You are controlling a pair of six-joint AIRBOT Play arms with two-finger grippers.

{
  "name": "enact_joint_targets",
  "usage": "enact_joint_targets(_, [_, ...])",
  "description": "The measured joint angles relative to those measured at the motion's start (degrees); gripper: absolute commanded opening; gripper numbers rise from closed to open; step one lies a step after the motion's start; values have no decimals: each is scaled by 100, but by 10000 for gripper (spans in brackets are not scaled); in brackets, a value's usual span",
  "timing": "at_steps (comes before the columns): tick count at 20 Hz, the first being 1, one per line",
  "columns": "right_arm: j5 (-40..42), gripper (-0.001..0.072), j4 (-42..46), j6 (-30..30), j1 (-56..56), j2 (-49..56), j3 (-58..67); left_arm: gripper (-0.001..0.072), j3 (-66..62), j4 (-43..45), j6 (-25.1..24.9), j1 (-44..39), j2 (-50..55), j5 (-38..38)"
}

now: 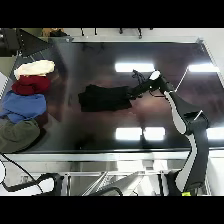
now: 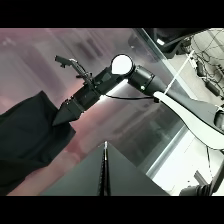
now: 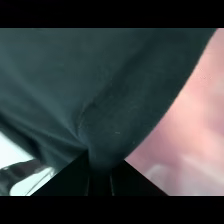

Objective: Fold the shirts.

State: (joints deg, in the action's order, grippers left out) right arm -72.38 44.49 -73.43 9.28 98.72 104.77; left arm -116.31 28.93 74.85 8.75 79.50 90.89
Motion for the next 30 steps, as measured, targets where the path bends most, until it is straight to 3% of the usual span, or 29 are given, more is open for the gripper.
enact_joint_targets(5, [197, 24, -214, 98, -603, -874, 616, 14, 11, -2, 0, 0, 0, 0])
enact_joint_targets(9, [433, 24, 20, -581, -1906, -1604, 975, 14, 269, -7, 0, 0, 0, -50])
enact_joint_targets(16, [-4, 24, 278, -1266, -3908, -2103, 1069, 14, 1005, -50, 0, 0, 2, -251])
enact_joint_targets(19, [350, 24, 197, -1355, -4203, -2033, 1069, 14, 1123, -52, 0, 0, 2, -328])
enact_joint_targets(25, [2076, 24, -354, -1196, -4376, -1794, 1069, 14, 1180, -59, -2, 0, 2, -372])
enact_joint_targets(27, [2118, 23, -282, -1189, -4433, -1773, 1060, 14, 1185, -68, -7, 0, 2, -376])
enact_joint_targets(30, [1488, 20, 374, -1856, -4570, -1797, 855, 13, 1185, -66, -42, 0, 2, -385])
